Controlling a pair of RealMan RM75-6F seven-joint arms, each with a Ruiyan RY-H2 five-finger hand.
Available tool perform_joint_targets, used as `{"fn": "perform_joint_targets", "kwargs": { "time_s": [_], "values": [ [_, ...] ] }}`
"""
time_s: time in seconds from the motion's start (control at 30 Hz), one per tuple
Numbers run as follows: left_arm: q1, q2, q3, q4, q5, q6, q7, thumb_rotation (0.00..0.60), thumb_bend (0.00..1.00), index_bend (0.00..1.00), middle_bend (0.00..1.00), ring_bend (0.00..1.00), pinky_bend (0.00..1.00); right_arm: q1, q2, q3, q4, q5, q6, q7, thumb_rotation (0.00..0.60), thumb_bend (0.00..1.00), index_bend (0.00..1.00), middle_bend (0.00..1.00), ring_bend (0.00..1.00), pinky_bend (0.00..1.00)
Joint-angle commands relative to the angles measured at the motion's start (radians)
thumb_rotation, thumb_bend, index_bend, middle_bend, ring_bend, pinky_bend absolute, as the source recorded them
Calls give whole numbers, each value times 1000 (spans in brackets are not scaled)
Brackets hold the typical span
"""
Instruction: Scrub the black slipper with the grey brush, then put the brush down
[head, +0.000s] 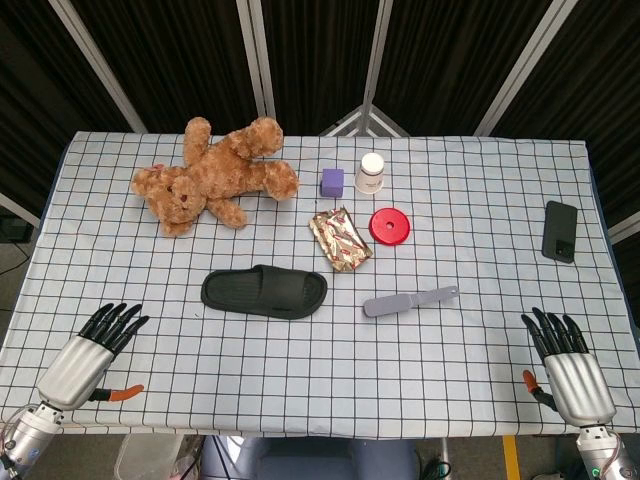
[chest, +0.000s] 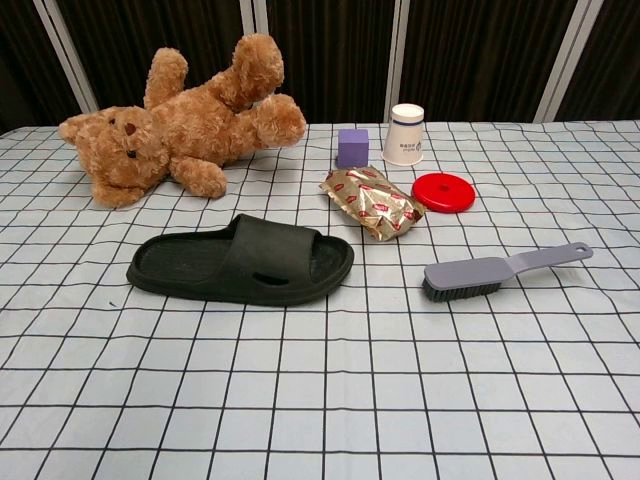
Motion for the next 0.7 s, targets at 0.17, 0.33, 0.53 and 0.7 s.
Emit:
{"fn": "perform_joint_targets", "kwargs": {
  "time_s": [0.17,0.33,0.53,0.7],
  "values": [
    [3,-1,0,-4,-3,0,6,381,81,0,0,0,65,8,-2,-1,7,3,-17,9,600,414,0,0,0,0],
    [1,-2,-3,-7,-6,-4,4,381,80,0,0,0,65,38,-34,-6,19,-36,-47,-3,600,413,0,0,0,0],
    [-4,-9,-14,-1,-11,-4,0,385,81,0,0,0,66,152,-100,23,25,-57,-191,-64,600,414,0,0,0,0],
    [-7,-8,-20,1,-24,-10,-9,384,81,0,0,0,66,259,-143,71,1,-21,-334,-146,600,414,1,12,0,4]
  ]
}}
